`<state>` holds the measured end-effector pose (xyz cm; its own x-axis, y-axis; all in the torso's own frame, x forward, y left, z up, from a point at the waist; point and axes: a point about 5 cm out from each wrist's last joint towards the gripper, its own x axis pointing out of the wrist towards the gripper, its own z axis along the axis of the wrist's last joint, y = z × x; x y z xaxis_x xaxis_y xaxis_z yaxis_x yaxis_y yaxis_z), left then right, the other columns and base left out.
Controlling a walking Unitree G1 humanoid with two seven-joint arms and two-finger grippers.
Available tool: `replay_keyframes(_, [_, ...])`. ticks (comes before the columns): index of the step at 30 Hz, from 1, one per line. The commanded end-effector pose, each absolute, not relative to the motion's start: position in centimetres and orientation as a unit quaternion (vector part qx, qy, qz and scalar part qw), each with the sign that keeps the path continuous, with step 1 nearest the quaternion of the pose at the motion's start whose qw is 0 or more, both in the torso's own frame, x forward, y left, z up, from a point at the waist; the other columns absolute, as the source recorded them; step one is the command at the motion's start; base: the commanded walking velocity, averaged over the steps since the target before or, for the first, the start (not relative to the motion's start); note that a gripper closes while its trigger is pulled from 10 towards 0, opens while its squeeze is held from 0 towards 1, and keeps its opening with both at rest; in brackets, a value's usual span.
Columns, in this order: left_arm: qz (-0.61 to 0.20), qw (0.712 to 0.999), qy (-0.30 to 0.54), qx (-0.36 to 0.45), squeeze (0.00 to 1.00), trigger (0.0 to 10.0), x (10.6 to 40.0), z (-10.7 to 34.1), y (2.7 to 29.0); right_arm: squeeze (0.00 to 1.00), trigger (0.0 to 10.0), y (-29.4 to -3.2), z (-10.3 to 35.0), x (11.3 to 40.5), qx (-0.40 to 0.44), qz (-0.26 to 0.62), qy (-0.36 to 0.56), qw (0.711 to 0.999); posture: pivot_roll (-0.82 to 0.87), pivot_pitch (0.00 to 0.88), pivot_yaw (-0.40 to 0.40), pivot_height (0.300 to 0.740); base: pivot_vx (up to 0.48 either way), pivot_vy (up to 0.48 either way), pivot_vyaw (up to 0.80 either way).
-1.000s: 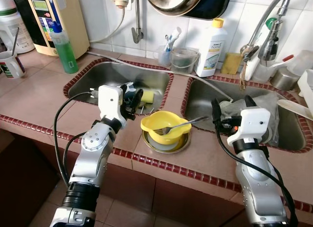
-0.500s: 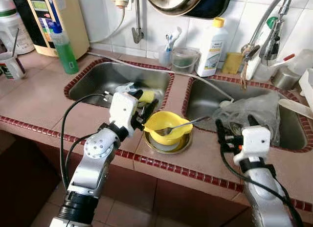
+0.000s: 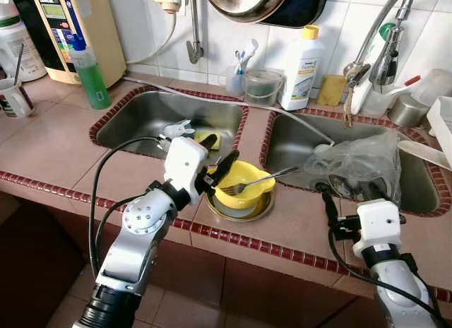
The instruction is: Kitchen organization
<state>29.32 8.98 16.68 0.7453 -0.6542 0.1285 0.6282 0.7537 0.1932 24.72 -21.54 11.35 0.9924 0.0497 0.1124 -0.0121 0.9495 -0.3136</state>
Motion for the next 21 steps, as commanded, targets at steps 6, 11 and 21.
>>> replay_keyframes(6, [-0.348,0.929,-0.082,0.094,0.0,10.0,29.5,17.0,8.2,0.0,10.0,-18.9,16.1,25.5,-0.048,0.038,-0.164,0.985,-0.03,0.0,0.023,0.74,0.0,0.0,0.0])
replay_keyframes(11, [-0.358,0.923,-0.08,0.117,0.0,10.0,30.2,17.5,7.7,0.0,10.0,-17.2,16.3,25.4,0.007,0.052,-0.158,0.986,-0.03,0.0,0.026,0.74,0.0,0.0,0.0])
replay_keyframes(21, [-0.378,0.904,-0.051,0.196,0.0,10.0,33.4,19.2,8.0,0.0,10.0,-14.6,15.8,23.8,0.042,0.108,-0.12,0.986,-0.05,0.015,0.06,0.74,0.0,0.0,0.0])
